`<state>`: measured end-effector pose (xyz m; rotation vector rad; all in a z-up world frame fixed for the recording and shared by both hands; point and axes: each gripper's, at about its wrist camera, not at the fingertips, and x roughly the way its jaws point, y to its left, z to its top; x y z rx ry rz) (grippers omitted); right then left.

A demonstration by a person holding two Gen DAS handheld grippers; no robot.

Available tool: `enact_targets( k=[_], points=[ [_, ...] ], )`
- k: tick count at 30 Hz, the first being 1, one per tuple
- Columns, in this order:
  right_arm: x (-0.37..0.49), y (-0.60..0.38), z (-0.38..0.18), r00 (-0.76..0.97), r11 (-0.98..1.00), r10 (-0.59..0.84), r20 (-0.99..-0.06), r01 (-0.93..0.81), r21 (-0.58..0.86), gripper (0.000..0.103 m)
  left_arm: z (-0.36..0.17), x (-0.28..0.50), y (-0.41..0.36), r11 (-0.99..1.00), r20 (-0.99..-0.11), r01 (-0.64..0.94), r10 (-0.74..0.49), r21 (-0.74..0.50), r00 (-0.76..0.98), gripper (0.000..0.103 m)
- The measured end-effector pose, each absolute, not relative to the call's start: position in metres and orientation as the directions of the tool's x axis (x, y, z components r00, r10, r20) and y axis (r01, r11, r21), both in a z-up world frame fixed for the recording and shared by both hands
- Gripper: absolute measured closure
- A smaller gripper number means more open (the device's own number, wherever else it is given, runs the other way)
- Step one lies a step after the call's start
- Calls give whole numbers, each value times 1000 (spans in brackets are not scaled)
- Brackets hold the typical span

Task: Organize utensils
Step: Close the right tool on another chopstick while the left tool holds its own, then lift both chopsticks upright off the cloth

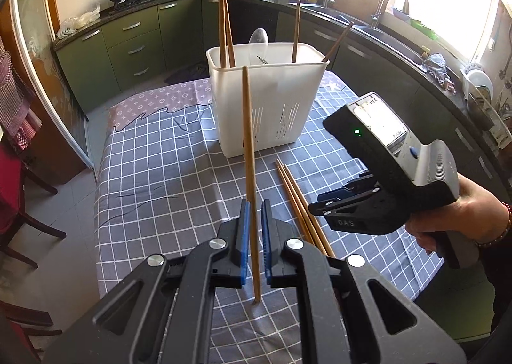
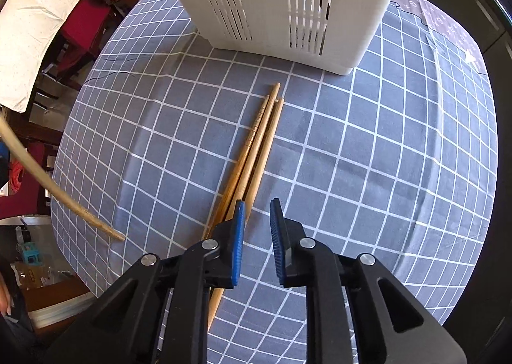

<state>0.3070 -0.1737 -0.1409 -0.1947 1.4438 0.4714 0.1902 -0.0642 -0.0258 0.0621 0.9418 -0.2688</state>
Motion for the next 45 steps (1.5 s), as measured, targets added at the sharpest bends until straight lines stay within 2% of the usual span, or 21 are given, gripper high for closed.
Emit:
enact_targets(
  k=[14, 23, 29, 35, 40, 45],
  points=[
    [314, -119, -161, 41, 897, 83, -996, -439, 57, 87, -33, 190, -64, 955, -808, 288, -226, -73, 545, 96],
    [308, -98, -166, 66, 883, 48, -997, -470, 11, 90, -56, 202, -73, 948, -865, 312, -207, -62, 457, 96],
    [300, -130, -165, 48, 897, 83, -995, -439, 54, 96, -88, 229, -88, 946, -926, 316, -178, -68, 333, 95],
    [287, -182, -155, 84, 917, 187, -979, -373, 143, 96, -120, 255, -111, 942, -960, 326, -159, -78, 229, 85],
    [268, -214, -151, 97, 905, 291, -952, -352, 241, 96, -134, 272, -124, 947, -972, 320, -106, -34, 209, 84],
    [258, -234, -156, 83, 892, 330, -941, -354, 281, 96, -141, 282, -132, 949, -979, 314, -68, -5, 190, 84]
  ],
)
